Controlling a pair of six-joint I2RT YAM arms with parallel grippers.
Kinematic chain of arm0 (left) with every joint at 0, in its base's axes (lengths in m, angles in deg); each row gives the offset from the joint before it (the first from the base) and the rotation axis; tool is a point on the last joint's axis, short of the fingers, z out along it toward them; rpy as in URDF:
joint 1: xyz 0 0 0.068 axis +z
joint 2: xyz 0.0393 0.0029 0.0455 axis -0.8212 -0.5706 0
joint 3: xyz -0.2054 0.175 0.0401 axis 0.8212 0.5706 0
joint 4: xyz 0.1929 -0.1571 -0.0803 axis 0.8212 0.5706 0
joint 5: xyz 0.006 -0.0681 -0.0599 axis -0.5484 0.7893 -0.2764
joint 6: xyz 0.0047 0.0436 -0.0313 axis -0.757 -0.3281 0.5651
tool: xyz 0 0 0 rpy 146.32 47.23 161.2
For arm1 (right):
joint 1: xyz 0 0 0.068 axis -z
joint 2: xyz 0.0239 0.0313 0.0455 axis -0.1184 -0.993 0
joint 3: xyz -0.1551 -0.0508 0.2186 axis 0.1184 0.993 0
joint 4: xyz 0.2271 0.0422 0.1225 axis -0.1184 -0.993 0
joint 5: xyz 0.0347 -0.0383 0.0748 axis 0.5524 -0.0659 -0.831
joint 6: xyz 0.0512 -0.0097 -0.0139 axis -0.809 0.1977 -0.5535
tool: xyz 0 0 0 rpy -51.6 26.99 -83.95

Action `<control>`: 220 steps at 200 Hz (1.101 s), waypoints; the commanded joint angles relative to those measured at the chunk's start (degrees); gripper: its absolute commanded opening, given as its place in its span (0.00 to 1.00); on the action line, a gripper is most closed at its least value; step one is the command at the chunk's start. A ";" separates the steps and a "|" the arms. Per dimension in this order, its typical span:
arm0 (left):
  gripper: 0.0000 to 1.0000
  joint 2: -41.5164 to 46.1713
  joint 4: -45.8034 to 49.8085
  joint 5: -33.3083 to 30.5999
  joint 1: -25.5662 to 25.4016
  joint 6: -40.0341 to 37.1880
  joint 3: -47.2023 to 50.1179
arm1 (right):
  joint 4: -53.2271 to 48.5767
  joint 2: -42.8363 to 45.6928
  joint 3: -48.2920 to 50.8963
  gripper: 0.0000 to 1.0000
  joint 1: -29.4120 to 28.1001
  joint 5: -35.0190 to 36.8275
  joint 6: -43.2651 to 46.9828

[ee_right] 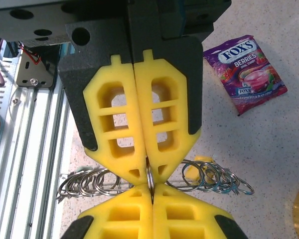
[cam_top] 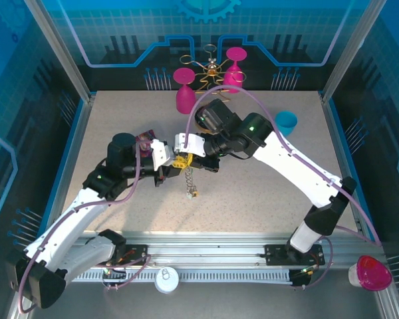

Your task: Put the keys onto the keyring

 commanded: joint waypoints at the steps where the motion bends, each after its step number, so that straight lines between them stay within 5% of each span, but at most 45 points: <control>1: 0.00 0.08 -2.59 1.00 -0.56 -1.06 -2.31 | 1.86 1.16 0.22 0.00 -0.59 -5.39 -1.06; 10: 0.00 0.48 -3.68 1.11 -0.51 -0.66 -1.69 | 5.78 3.38 3.45 0.01 0.85 -7.35 -3.26; 39: 0.00 1.88 -8.97 2.99 -0.57 1.32 1.22 | 21.97 12.35 17.48 0.30 6.52 -15.31 -11.84; 112: 0.00 3.24 -22.89 6.00 -0.53 9.36 7.05 | 34.12 17.18 29.11 0.35 8.03 -20.71 -19.14; 178: 0.00 3.35 -25.94 6.86 -0.53 12.29 7.89 | 34.64 16.12 28.76 0.23 8.01 -21.39 -18.75; 220: 0.00 3.32 -27.61 7.63 -0.57 13.67 8.37 | 33.78 15.40 27.53 0.00 7.83 -22.35 -17.40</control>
